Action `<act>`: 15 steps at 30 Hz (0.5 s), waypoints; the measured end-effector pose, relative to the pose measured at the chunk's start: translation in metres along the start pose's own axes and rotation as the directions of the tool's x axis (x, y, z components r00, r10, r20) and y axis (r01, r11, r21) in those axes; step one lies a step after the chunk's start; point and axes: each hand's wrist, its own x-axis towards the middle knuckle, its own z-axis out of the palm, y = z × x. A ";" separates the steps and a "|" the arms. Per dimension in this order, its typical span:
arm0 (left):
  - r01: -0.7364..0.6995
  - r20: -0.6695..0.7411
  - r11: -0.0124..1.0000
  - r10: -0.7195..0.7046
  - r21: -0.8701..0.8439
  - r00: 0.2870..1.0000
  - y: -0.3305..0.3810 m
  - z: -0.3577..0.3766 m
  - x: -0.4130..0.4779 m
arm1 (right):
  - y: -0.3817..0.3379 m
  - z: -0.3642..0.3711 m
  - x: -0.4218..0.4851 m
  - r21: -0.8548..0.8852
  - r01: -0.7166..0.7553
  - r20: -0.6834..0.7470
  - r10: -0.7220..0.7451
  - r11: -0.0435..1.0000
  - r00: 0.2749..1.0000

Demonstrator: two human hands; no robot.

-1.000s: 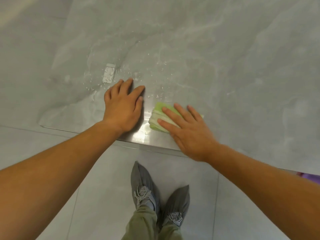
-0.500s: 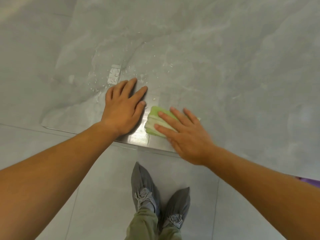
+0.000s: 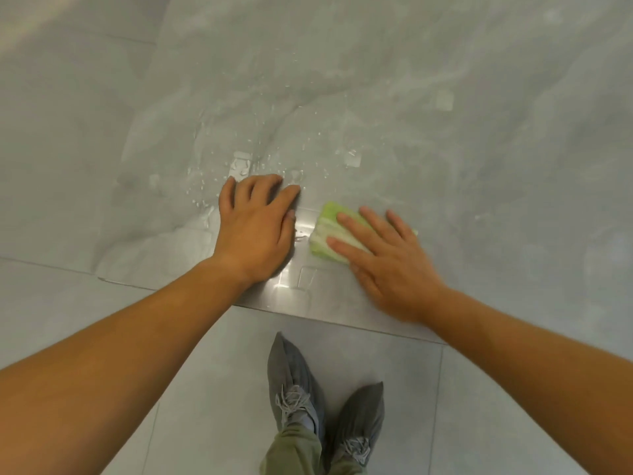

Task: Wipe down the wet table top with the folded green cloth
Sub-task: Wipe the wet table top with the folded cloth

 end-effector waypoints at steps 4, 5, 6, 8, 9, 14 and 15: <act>-0.011 -0.018 0.999 0.010 -0.048 1.000 -0.004 -0.003 0.029 | 0.045 -0.011 0.065 0.031 -0.347 -0.099 0.349 0.937 0.932; -0.007 -0.005 0.998 0.006 -0.055 1.000 -0.004 -0.004 0.038 | 0.047 -0.013 0.076 0.049 -0.419 -0.113 0.422 0.907 0.900; -0.005 0.012 0.998 0.006 -0.059 1.000 -0.004 -0.005 0.046 | 0.045 -0.014 0.082 0.060 -0.460 -0.123 0.464 0.886 0.877; -0.012 0.043 0.998 0.015 -0.058 0.999 -0.003 -0.008 0.060 | 0.032 -0.012 0.074 0.064 -0.448 -0.127 0.453 0.892 0.883; -0.015 0.052 0.998 0.018 -0.057 0.998 -0.003 -0.010 0.067 | 0.025 -0.010 0.062 0.053 -0.396 -0.122 0.400 0.917 0.909; -0.010 0.118 1.000 0.010 -0.005 0.993 -0.005 -0.015 0.097 | 0.059 -0.017 0.042 0.078 -0.263 -0.061 0.268 0.962 0.961; -0.012 0.133 1.000 0.011 0.009 0.991 -0.006 -0.016 0.103 | 0.073 -0.021 0.057 0.067 -0.328 -0.075 0.333 0.942 0.940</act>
